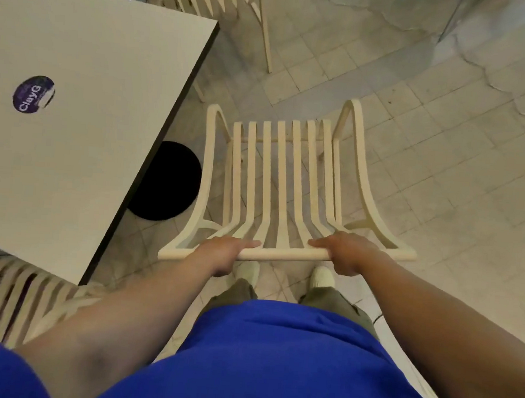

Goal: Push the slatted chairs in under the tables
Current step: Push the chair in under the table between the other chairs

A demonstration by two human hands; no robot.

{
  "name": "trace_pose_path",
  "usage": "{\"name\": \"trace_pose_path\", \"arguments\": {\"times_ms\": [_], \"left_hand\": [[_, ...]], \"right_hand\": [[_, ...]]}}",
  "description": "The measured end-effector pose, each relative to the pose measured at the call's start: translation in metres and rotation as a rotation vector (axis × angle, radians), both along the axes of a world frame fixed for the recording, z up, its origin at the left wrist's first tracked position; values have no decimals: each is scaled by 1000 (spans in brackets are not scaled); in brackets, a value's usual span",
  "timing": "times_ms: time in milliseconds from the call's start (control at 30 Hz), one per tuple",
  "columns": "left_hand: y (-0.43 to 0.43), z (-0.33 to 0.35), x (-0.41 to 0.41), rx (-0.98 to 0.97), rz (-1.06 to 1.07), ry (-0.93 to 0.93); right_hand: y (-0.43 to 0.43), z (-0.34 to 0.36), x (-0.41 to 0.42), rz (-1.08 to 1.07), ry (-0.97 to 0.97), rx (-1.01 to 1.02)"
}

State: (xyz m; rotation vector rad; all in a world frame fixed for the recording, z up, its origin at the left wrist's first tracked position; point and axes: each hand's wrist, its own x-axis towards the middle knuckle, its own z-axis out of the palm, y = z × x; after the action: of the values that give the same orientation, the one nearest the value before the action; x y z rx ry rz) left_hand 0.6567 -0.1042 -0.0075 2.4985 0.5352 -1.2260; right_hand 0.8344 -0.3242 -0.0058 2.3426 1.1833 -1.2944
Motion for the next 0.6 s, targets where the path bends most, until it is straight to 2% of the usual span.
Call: {"name": "trace_pose_path", "arguments": {"times_ms": [367, 600], "left_hand": [[-88, 3, 20, -16, 266, -39], [-105, 1, 21, -32, 310, -22]], "right_hand": [[-36, 1, 68, 227, -9, -9], [-40, -2, 81, 283, -25, -21]]}}
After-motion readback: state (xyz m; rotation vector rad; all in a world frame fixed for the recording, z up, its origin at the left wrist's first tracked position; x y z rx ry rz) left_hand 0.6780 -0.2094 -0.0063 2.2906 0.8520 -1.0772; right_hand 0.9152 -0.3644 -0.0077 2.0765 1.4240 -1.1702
